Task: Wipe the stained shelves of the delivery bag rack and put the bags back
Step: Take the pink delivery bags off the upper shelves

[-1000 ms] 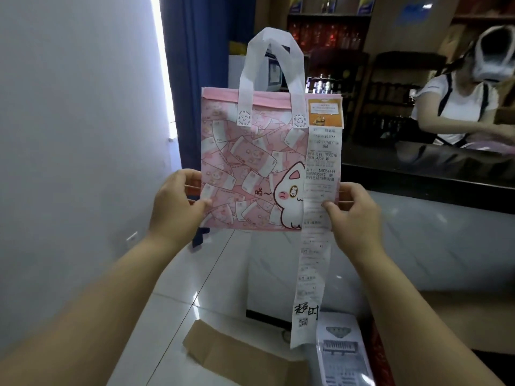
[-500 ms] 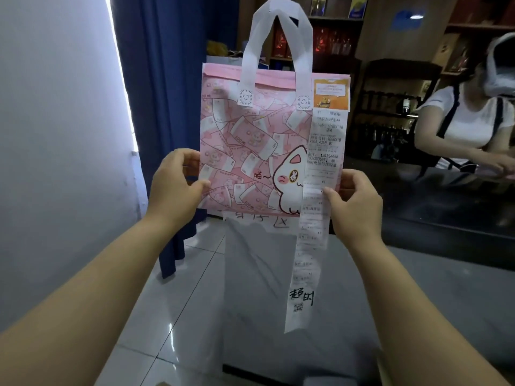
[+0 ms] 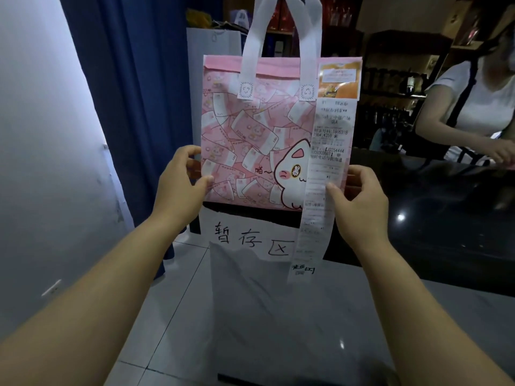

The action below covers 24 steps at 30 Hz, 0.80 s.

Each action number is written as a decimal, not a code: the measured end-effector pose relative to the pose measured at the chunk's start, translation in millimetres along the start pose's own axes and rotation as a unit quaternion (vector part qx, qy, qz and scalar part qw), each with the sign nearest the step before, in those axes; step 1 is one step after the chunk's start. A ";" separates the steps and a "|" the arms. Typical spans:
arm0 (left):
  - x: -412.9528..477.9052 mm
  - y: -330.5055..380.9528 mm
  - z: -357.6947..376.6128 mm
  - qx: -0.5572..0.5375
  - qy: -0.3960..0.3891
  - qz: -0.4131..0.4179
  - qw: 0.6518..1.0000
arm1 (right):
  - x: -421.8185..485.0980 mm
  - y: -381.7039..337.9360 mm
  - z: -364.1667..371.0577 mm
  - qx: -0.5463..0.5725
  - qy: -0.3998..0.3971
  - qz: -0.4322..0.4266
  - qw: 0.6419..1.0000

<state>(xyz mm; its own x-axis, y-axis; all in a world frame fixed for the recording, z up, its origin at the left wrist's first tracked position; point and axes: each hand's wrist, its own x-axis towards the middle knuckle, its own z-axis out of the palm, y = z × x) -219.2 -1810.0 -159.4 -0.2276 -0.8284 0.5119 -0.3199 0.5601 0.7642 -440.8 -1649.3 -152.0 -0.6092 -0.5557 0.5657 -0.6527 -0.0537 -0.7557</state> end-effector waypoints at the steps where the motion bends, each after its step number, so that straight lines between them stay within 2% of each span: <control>1: 2.1 -2.4 1.5 0.000 -0.003 -0.003 1.000 | 0.3 1.1 1.7 0.000 -0.002 0.002 1.000; 10: 4.4 -9.6 -2.3 0.000 -0.010 -0.005 1.000 | 0.7 -0.4 -0.5 0.020 -0.002 -0.003 1.000; 18: -17.2 2.0 -18.5 0.027 0.001 0.034 0.999 | -12.8 -9.9 -19.3 -0.022 0.062 -0.053 0.996; 24: -56.7 14.6 -56.6 0.100 -0.019 0.091 0.991 | -51.0 -39.1 -22.1 -0.061 0.017 -0.076 0.995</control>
<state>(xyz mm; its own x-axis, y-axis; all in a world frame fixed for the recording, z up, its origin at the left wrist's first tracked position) -159.0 -1755.4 -155.1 -0.3311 -0.7152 0.6155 -0.4460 0.6935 0.5658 -394.2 -1600.6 -144.0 -0.5123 -0.5209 0.6828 -0.7873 -0.0327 -0.6157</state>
